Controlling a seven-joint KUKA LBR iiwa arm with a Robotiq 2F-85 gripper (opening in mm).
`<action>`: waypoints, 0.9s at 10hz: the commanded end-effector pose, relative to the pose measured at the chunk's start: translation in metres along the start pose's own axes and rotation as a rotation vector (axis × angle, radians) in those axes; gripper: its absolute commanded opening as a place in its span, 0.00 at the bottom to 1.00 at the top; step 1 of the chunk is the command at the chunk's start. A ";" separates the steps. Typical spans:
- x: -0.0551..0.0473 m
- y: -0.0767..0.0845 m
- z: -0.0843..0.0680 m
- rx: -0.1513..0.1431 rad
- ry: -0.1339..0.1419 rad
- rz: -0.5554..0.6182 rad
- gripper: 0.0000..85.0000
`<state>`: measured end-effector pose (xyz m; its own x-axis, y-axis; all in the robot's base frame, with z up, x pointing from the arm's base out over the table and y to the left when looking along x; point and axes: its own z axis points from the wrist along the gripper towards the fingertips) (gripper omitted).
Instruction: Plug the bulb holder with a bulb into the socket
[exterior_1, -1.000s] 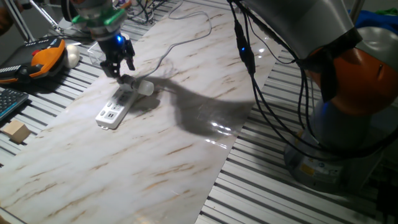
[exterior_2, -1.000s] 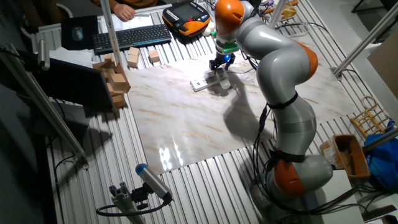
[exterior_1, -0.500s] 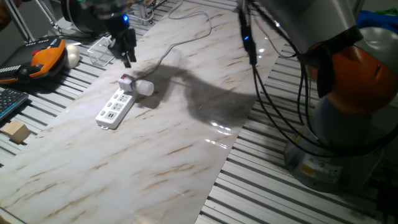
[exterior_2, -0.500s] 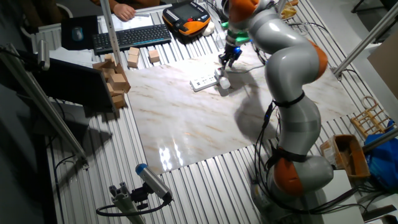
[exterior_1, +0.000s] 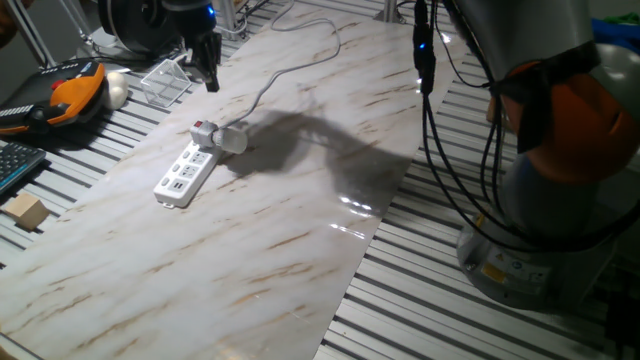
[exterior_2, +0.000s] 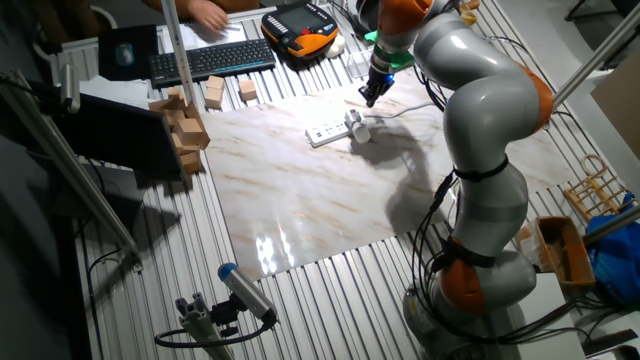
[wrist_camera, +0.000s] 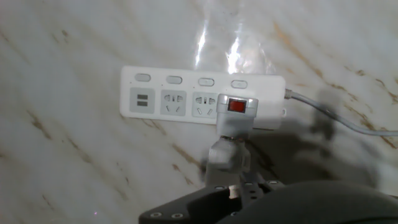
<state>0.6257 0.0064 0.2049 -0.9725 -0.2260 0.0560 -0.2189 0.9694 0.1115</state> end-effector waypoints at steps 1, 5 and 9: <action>0.001 0.002 -0.001 -0.004 -0.004 -0.001 0.00; 0.002 0.009 0.004 -0.006 -0.014 0.007 0.00; 0.003 0.009 0.004 -0.005 -0.018 0.008 0.00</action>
<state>0.6207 0.0152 0.2017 -0.9755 -0.2162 0.0397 -0.2104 0.9707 0.1165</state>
